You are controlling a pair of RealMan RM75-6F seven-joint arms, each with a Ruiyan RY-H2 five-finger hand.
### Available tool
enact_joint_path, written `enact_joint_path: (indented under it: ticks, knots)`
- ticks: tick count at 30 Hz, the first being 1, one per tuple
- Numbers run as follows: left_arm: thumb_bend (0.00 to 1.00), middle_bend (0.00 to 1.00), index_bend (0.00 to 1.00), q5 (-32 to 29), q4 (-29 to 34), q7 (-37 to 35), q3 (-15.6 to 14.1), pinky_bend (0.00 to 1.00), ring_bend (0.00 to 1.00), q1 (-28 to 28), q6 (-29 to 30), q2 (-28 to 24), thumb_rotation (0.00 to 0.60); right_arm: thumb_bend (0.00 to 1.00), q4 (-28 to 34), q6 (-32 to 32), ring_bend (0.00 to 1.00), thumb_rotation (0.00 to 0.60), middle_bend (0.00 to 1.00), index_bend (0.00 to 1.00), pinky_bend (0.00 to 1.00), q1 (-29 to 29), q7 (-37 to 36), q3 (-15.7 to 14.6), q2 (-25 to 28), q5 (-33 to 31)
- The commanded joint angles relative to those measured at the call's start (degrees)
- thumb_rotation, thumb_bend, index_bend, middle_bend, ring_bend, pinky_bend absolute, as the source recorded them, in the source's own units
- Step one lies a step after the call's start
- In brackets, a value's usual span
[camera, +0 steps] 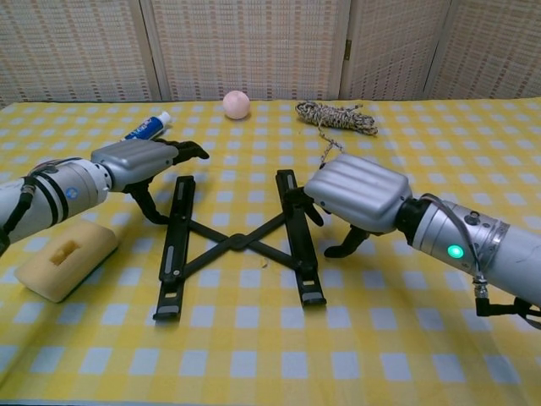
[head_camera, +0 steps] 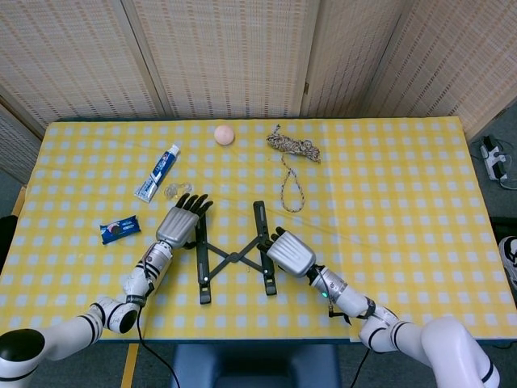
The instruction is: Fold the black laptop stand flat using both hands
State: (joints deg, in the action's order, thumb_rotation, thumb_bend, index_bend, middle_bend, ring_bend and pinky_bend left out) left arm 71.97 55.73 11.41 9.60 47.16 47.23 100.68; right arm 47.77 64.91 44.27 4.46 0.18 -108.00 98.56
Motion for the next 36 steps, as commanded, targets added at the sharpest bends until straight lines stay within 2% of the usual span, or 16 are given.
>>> enact_joint_path:
  ticks: [1,17,36]
  knots:
    - [0.21,0.0,0.0,-0.1,0.2,-0.5,0.0,0.0,0.0,-0.1,-0.1,-0.1,0.6,0.18,-1.5,1.0,0.54,0.6,0.59,0.4,0.41,0.3,-0.6,-0.4,-1.2,0.6]
    - [0.21,0.0,0.0,-0.3,2.3,-2.5,-0.3,0.0,0.0,-0.4,-0.4,-0.9,0.6,0.18,-10.0,5.9,0.54,0.6,0.6,0.41,0.41,0.6,-3.4,-2.0,-6.7,2.8]
    - [0.21,0.0,0.0,0.5,5.6,-4.0,-0.9,0.0,0.0,-0.6,0.1,-1.2,0.6,0.18,-15.9,8.8,0.55,0.6,0.6,0.41,0.41,1.3,-6.0,-3.0,-12.4,3.7]
